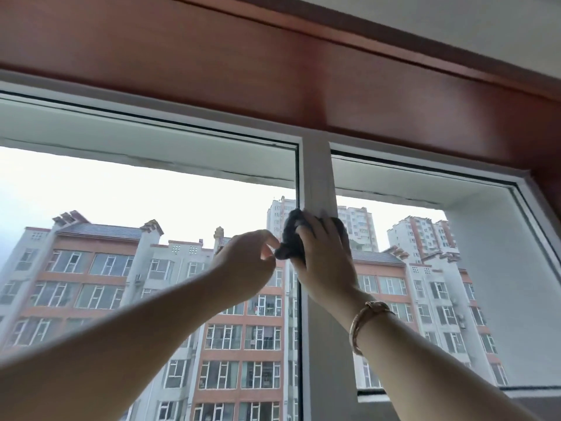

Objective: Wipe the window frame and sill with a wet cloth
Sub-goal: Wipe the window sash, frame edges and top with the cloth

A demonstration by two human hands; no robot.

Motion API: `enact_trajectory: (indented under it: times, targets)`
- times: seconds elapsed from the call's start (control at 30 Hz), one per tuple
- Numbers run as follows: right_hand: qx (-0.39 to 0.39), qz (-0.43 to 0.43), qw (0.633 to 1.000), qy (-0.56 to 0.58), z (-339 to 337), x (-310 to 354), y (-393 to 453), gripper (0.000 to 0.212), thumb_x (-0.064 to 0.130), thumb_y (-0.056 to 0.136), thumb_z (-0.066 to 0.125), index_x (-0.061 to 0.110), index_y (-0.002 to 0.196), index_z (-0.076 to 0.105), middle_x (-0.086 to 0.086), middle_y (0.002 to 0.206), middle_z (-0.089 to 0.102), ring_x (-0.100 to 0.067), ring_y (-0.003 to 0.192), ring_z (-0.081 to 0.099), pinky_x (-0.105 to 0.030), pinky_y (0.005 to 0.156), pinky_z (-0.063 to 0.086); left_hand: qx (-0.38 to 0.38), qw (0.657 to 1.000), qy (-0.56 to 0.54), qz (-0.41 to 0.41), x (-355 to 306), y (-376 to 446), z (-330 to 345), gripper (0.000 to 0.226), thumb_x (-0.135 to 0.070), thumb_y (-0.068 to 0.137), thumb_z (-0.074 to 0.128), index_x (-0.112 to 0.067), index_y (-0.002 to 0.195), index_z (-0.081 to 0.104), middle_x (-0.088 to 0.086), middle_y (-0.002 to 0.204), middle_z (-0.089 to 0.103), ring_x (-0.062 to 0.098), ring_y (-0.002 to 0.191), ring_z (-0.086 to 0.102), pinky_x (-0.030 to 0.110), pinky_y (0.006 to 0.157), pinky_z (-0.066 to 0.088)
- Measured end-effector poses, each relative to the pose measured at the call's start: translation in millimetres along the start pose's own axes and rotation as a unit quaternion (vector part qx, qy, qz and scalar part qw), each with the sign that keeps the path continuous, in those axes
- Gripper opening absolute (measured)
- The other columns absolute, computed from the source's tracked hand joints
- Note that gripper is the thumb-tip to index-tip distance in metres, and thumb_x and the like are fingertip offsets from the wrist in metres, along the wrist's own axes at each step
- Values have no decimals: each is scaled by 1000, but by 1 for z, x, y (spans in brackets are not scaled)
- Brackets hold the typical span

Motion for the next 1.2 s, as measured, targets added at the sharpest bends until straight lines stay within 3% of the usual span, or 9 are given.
enact_trajectory:
  times: [0.2, 0.37, 0.53, 0.67, 0.8, 0.93, 1.03, 1.2]
  targets:
    - [-31, -32, 998, 35, 8, -15, 24, 48, 23, 92, 55, 30, 137, 43, 5, 159, 14, -27, 147, -2, -46, 119, 3, -85, 996, 1, -19, -7, 20, 20, 20, -11, 91, 53, -22, 105, 62, -3, 102, 67, 10, 87, 61, 18, 68, 49]
    - [-46, 10, 998, 38, 7, -26, 79, 46, 22, 94, 49, 30, 139, 40, 2, 159, 13, -30, 146, -1, -41, 117, -5, -128, 991, -14, -20, -12, 40, 10, 26, -7, 89, 52, -24, 106, 60, -8, 98, 64, 2, 83, 58, 14, 58, 39]
    - [3, 49, 998, 25, 2, -40, 146, 59, 19, 90, 49, 30, 144, 30, -1, 159, 6, -33, 145, 0, -46, 117, 1, -136, 990, -26, -12, -10, 68, -23, 26, -9, 88, 48, -24, 106, 61, -8, 99, 64, 9, 82, 61, 18, 52, 40]
    - [17, 85, 996, 22, 0, -48, 193, 57, 26, 91, 50, 31, 144, 29, -5, 157, 5, -32, 144, 3, -48, 117, 4, -140, 990, -6, -12, -1, 96, -59, 25, -10, 88, 47, -25, 101, 62, -9, 100, 63, 14, 76, 63, 21, 50, 41]
    - [-49, 79, 995, -33, 3, -45, 204, 52, 30, 87, 53, 23, 136, 39, -11, 145, 24, -35, 133, 22, -47, 113, 17, -142, 989, 25, -9, 8, 112, -84, 23, -10, 87, 49, -25, 94, 65, -11, 96, 64, 9, 94, 58, 25, 70, 43]
    - [-51, 72, 996, -11, 0, -47, 207, 53, 30, 87, 50, 19, 137, 36, -12, 138, 28, -35, 126, 27, -46, 108, 24, -142, 988, 53, -29, 17, 118, -90, 24, -13, 86, 47, -27, 88, 67, -18, 92, 60, 16, 102, 53, 35, 89, 45]
    - [-60, 75, 994, 44, -3, -51, 213, 56, 27, 89, 48, 17, 142, 30, -12, 136, 30, -34, 124, 29, -44, 108, 22, -137, 989, 54, -32, 21, 122, -84, 24, -13, 84, 47, -28, 85, 66, -22, 91, 58, 18, 104, 52, 40, 92, 45]
    - [-48, 60, 997, -9, 2, -52, 221, 56, 31, 91, 44, 18, 142, 26, -11, 137, 27, -34, 125, 25, -48, 111, 18, -123, 991, 46, -25, 17, 128, -71, 24, -13, 83, 47, -28, 87, 65, -25, 89, 56, 18, 105, 52, 42, 90, 47]
Point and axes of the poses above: each hand's wrist, its own y-axis towards the middle knuckle, its own z-axis out of the palm, x = y × z, the point moved 4 cm from there along y, towards the middle knuckle
